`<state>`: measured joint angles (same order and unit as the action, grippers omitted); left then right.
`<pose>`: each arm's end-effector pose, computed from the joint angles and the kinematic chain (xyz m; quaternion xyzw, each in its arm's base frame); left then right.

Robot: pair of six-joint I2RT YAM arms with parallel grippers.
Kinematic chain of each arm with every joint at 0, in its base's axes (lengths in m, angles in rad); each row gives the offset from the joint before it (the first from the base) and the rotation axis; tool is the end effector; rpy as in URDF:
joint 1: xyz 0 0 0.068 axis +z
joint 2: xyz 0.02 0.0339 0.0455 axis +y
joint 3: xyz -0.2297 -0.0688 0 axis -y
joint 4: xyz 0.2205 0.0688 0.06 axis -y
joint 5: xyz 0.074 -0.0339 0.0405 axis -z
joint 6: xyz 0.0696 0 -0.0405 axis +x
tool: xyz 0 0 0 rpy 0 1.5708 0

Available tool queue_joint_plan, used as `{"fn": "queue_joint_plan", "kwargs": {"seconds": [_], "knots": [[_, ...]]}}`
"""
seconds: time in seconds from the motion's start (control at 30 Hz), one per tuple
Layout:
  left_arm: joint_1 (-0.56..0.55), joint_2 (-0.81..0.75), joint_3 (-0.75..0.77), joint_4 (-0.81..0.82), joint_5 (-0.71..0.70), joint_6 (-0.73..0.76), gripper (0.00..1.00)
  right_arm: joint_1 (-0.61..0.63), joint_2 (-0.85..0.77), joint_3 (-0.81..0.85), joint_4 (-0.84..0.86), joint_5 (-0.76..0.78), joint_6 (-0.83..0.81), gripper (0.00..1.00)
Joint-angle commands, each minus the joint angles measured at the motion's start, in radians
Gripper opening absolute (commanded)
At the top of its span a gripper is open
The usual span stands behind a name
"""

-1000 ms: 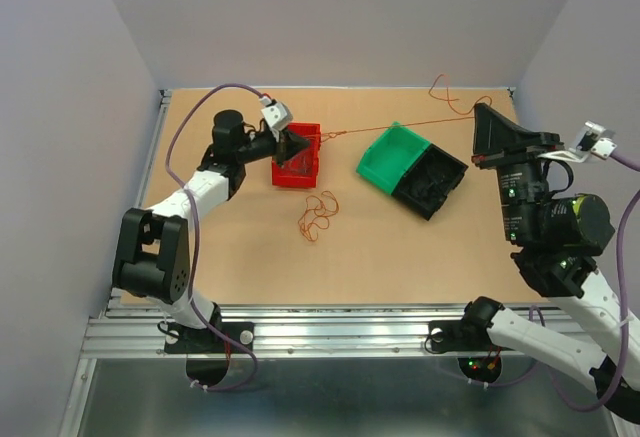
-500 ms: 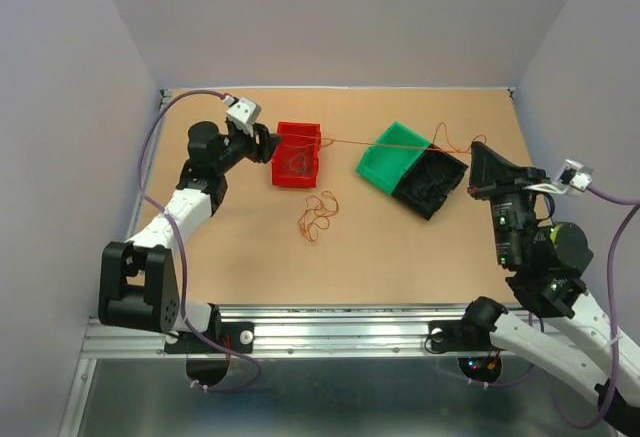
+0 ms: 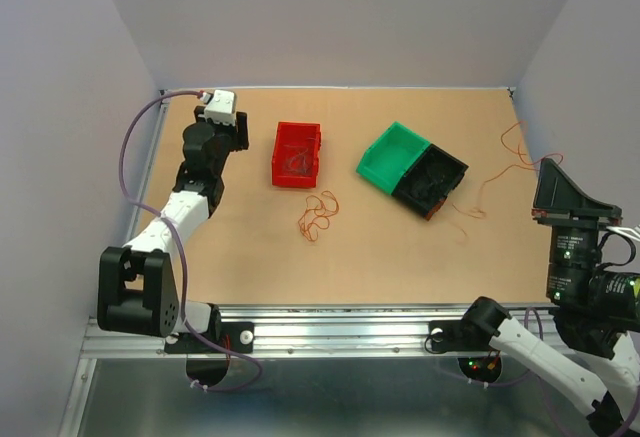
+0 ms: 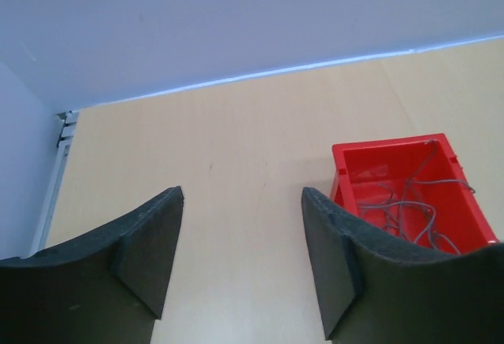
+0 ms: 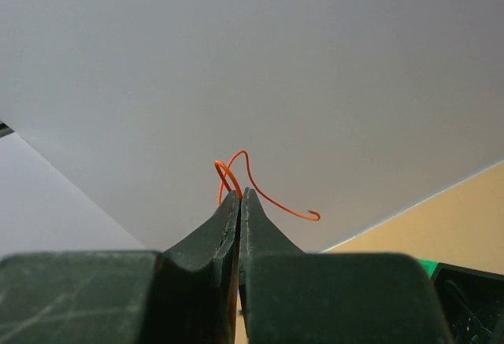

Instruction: Untangle the cables

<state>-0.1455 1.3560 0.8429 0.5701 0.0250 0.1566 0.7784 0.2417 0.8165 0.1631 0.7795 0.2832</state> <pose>0.3321 -0.0504 0.2901 0.1123 0.6774 -0.0045 0.7269 0.0634 -0.0062 0.4218 0.2452 0.4479 0.2957 0.8074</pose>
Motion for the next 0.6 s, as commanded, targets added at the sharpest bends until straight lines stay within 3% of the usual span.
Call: {"fn": "queue_joint_plan", "kwargs": {"seconds": [0.0, 0.07, 0.17, 0.2, 0.3, 0.57], "knots": [[-0.002, -0.095, -0.045, 0.102, 0.073, 0.021, 0.6, -0.008, 0.031, 0.016, -0.036, 0.001, 0.002, 0.0], [-0.002, -0.119, -0.071, 0.111, 0.134, 0.018, 0.55, -0.008, 0.071, 0.027, -0.037, -0.022, 0.004, 0.01], [-0.003, -0.164, -0.099, 0.116, 0.248, 0.024, 0.65, -0.008, 0.134, 0.042, -0.039, -0.078, 0.01, 0.01], [-0.005, -0.182, -0.114, 0.117, 0.353, 0.027, 0.69, -0.008, 0.149, 0.058, -0.039, -0.094, 0.011, 0.01], [-0.015, -0.207, -0.136, 0.123, 0.493, 0.049, 0.73, -0.008, 0.232, 0.084, -0.037, -0.146, 0.014, 0.01], [-0.049, -0.242, -0.182, 0.152, 0.498, 0.078, 0.75, -0.007, 0.479, 0.269, -0.036, -0.171, -0.021, 0.01]]}}
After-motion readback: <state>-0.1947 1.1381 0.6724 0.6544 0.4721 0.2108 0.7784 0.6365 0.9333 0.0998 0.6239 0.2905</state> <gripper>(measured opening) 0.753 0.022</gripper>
